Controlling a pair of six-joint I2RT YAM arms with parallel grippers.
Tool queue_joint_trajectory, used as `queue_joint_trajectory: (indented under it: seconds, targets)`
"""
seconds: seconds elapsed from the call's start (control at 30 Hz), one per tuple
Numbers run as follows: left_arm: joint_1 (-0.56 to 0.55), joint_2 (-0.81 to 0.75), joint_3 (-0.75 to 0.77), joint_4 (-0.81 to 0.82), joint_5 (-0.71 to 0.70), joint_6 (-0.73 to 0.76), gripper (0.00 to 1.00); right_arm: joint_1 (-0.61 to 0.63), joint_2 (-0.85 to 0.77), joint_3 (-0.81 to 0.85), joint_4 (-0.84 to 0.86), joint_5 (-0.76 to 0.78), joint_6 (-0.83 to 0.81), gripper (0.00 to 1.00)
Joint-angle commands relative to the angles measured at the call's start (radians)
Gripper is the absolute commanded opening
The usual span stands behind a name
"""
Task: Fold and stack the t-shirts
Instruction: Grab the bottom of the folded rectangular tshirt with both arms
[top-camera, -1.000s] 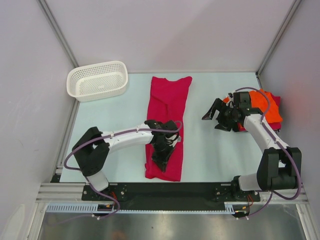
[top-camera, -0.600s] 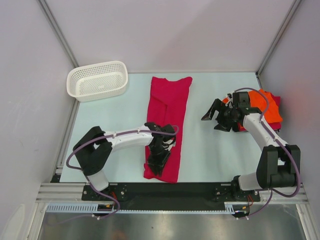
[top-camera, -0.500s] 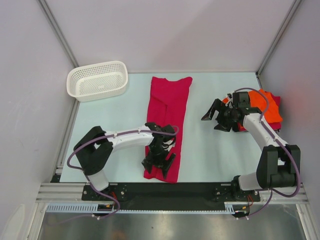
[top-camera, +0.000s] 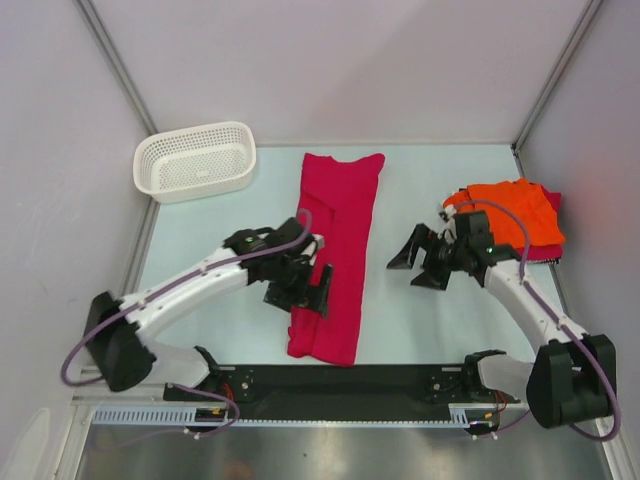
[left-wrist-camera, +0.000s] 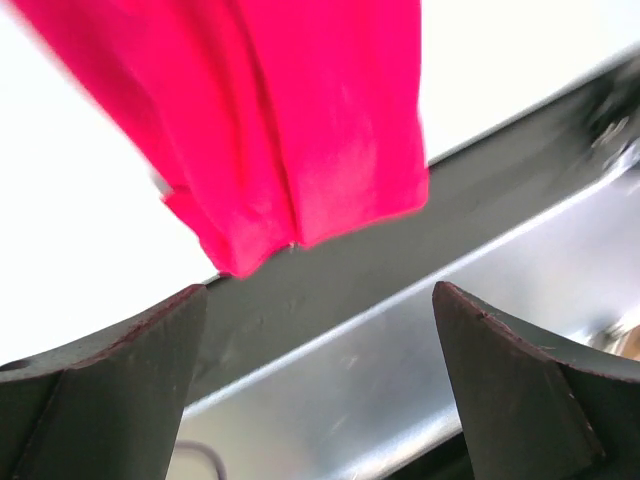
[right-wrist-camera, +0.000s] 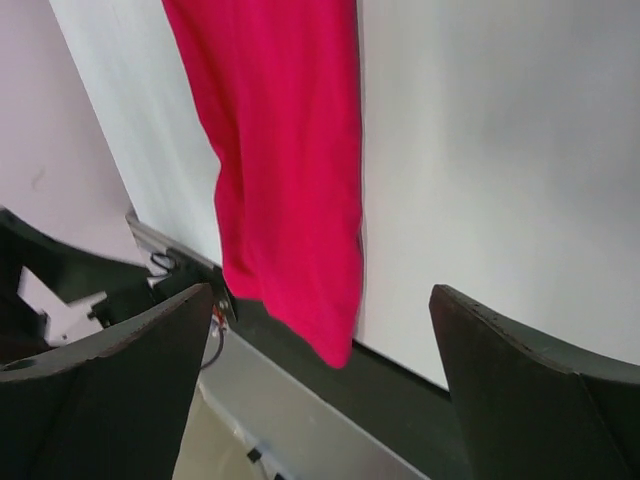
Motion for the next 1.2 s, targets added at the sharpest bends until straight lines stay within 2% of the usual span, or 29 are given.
queue_joint_trajectory:
  seconds: [0.0, 0.07, 0.13, 0.27, 0.47, 0.57, 0.6, 0.67, 0.7, 0.73, 0.77, 0.8, 0.93, 1.07, 1.13, 1.17]
  targets:
    - [0.191, -0.183, -0.195, 0.105, 0.031, -0.121, 1.00, 0.108, -0.098, -0.158, 0.101, -0.049, 0.189, 0.95]
    - [0.248, -0.236, -0.316, 0.188, 0.084, -0.158, 1.00, 0.190, -0.129, -0.201, 0.130, -0.015, 0.244, 0.94]
    - [0.299, -0.246, -0.372, 0.238, 0.103, -0.179, 1.00, 0.244, -0.138, -0.221, 0.158, 0.006, 0.284, 0.93]
    - [0.310, -0.211, -0.443, 0.266, 0.105, -0.184, 1.00, 0.356, -0.094, -0.249, 0.205, 0.055, 0.382, 0.92]
    - [0.313, -0.126, -0.532, 0.401, 0.195, -0.181, 0.99, 0.490, 0.043, -0.160, 0.212, 0.135, 0.378, 0.92]
    - [0.312, -0.096, -0.541, 0.420, 0.189, -0.169, 0.89, 0.511, 0.083, -0.131, 0.232, 0.151, 0.396, 0.92]
    - [0.315, -0.091, -0.543, 0.420, 0.193, -0.164, 0.79, 0.515, 0.092, -0.128, 0.239, 0.149, 0.401, 0.92]
    - [0.315, -0.086, -0.543, 0.418, 0.209, -0.139, 0.68, 0.518, 0.101, -0.120, 0.236, 0.155, 0.408, 0.93]
    - [0.315, -0.093, -0.546, 0.414, 0.206, -0.136, 0.59, 0.518, 0.103, -0.120, 0.230, 0.160, 0.407, 0.92]
    - [0.315, -0.100, -0.546, 0.412, 0.215, -0.123, 0.62, 0.519, 0.101, -0.117, 0.229, 0.167, 0.408, 0.92]
    - [0.313, -0.112, -0.544, 0.403, 0.213, -0.116, 0.69, 0.519, 0.101, -0.118, 0.225, 0.169, 0.410, 0.93]
    - [0.316, -0.120, -0.543, 0.368, 0.207, -0.113, 0.86, 0.519, 0.100, -0.118, 0.221, 0.170, 0.411, 0.93]
    - [0.319, -0.212, -0.541, 0.305, 0.166, -0.112, 0.97, 0.521, 0.100, -0.121, 0.215, 0.180, 0.407, 0.93]
    - [0.338, -0.310, -0.543, 0.240, 0.111, -0.124, 0.97, 0.524, 0.109, -0.124, 0.219, 0.184, 0.408, 0.93]
    - [0.351, -0.359, -0.553, 0.217, 0.095, -0.133, 0.91, 0.525, 0.118, -0.124, 0.229, 0.183, 0.408, 0.93]
    - [0.371, -0.373, -0.556, 0.217, 0.091, -0.133, 0.80, 0.525, 0.123, -0.124, 0.230, 0.183, 0.407, 0.93]
